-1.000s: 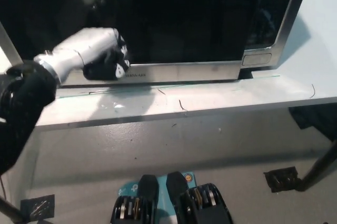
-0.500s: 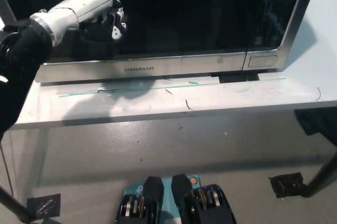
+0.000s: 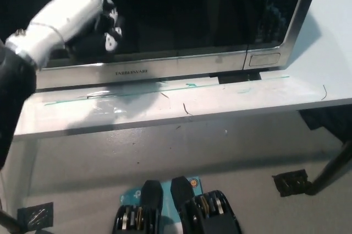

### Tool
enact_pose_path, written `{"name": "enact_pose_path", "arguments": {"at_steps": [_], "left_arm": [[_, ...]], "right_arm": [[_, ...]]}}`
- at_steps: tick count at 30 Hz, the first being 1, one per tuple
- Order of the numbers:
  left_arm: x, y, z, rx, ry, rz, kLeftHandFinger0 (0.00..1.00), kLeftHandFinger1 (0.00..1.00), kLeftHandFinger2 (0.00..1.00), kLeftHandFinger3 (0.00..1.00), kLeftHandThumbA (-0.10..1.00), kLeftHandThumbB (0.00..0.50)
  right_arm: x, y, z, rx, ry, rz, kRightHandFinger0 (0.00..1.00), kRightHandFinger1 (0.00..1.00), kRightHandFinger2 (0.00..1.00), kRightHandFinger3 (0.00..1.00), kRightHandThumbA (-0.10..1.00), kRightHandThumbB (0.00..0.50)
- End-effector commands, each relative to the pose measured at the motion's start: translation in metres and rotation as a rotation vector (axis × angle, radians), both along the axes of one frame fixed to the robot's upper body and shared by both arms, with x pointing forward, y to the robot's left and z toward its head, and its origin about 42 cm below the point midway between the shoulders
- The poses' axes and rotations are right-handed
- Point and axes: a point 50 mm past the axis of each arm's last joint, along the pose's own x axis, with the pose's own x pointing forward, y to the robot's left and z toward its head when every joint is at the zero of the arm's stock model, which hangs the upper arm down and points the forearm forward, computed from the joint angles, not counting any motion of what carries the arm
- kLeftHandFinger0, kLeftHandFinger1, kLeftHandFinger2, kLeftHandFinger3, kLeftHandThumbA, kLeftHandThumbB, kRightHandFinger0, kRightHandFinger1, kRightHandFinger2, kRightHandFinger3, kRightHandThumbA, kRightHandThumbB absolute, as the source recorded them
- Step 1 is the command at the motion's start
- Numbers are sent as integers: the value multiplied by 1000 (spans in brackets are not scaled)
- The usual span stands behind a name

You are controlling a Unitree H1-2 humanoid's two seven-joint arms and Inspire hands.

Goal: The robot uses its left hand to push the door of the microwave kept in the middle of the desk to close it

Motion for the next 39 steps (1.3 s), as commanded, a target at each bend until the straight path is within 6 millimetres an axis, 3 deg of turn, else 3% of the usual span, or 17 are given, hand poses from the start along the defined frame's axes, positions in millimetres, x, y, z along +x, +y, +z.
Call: {"name": "enact_pose_path", "arguments": {"at_steps": [1,3,5,8,9,11,12,17,18,20,22,23,28,30,32,34,39], "left_arm": [[-26,10,9,-8,-57,15,84,143,257,367,-78,145],[-48,11,-20,10,-70,-71,48,118,235,334,-89,141],[-56,10,-29,12,-60,-97,32,102,223,318,-87,136],[-74,8,-53,-2,-43,-132,0,57,190,287,-68,146],[-86,7,-70,-5,-4,-135,0,32,172,263,-44,146],[-101,10,-97,-40,66,-138,24,48,178,278,-99,157],[-101,11,-98,-41,68,-137,25,50,179,281,-100,156],[-111,26,-157,-99,162,-68,0,13,143,280,-100,189],[-112,30,-174,-91,188,-32,0,0,130,294,-100,187],[-117,37,-212,-94,243,34,9,24,141,279,-100,161],[-119,40,-226,-108,259,61,34,52,166,281,-100,153],[-124,47,-257,-226,317,132,37,56,171,284,-100,138],[-132,58,-296,-432,464,298,76,86,206,328,-100,70],[-132,65,-313,-560,535,398,195,170,283,416,-100,56],[-130,72,-330,-687,596,533,175,156,284,439,-100,48],[-129,80,-346,-790,647,614,210,201,337,491,-100,5],[-127,93,-369,-930,731,774,180,213,363,521,-100,0]], "right_arm": [[7,-6,8,-29,-43,9,962,931,983,978,306,0],[5,-6,7,-42,-49,23,915,898,949,946,277,0],[8,-8,9,-35,-55,10,898,886,934,930,272,0],[11,-9,11,-51,-53,22,926,907,944,938,287,0],[12,-10,12,-45,-44,10,993,964,1000,983,312,6],[14,-10,14,-19,-62,-21,1000,978,1000,985,294,6],[14,-10,14,-18,-63,-23,1000,977,1000,983,292,5],[17,-14,16,-9,-71,-27,1000,964,995,976,308,9],[19,-14,16,0,-76,-36,955,916,955,946,300,9],[20,-14,17,-16,-76,-28,969,934,964,942,306,4],[21,-14,16,-8,-77,-39,972,941,957,910,297,16],[22,-14,17,-10,-75,-40,1000,980,982,926,288,19],[26,-14,20,-16,-90,-44,1000,944,943,869,251,13],[28,-14,21,-1,-111,-54,939,873,876,808,232,14],[29,-15,21,0,-109,-49,962,905,906,836,238,19],[29,-15,22,11,-117,-56,904,849,855,800,222,4],[32,-16,25,-7,-123,-42,899,850,862,803,221,1]]}}
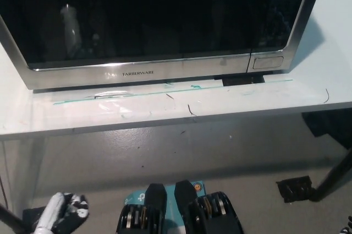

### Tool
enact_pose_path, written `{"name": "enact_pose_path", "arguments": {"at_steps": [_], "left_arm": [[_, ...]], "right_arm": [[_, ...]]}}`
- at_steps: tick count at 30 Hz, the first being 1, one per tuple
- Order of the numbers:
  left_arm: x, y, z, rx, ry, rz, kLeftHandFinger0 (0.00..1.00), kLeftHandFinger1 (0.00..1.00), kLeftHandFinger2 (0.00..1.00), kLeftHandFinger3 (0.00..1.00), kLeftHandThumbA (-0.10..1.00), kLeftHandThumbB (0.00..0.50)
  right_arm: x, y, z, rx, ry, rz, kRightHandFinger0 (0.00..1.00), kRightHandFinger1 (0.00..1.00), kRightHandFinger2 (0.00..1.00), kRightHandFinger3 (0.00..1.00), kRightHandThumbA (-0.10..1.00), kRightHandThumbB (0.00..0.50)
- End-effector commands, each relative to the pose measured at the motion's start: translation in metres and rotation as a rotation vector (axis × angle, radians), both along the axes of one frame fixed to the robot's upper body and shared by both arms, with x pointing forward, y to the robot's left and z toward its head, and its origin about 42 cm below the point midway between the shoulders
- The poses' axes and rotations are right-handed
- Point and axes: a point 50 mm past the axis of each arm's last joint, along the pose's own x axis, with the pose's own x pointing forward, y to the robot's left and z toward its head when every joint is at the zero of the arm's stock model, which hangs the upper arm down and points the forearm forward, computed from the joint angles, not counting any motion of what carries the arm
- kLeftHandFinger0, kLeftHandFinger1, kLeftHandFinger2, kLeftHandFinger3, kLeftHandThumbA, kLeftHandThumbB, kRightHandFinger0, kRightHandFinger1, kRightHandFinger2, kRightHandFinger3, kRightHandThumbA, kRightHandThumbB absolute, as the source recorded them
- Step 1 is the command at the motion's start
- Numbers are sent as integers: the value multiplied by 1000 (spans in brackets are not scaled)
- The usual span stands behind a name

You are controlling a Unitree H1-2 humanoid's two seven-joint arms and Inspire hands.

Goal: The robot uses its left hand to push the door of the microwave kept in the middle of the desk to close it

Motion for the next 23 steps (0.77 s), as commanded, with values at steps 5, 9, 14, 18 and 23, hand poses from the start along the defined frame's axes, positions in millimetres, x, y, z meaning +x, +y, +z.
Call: {"name": "enact_pose_path", "arguments": {"at_steps": [5,9,14,18,23], "left_arm": [[7,32,-38,-187,145,367,22,92,308,496,-100,3],[1,40,-53,-191,212,450,58,121,332,535,-100,8],[5,37,-61,-259,220,511,0,90,371,549,-100,27],[7,36,-58,-271,203,511,0,74,359,542,-100,17],[5,33,-56,-299,213,537,98,144,419,570,-97,12]], "right_arm": [[19,-14,17,-49,-65,1,874,821,832,791,243,16],[22,-14,18,-49,-72,1,857,802,809,755,235,17],[25,-16,19,-39,-84,-5,845,794,805,763,272,24],[24,-14,20,-45,-80,-10,882,825,836,802,249,19],[24,-14,19,-40,-80,-5,859,798,798,776,262,27]]}}
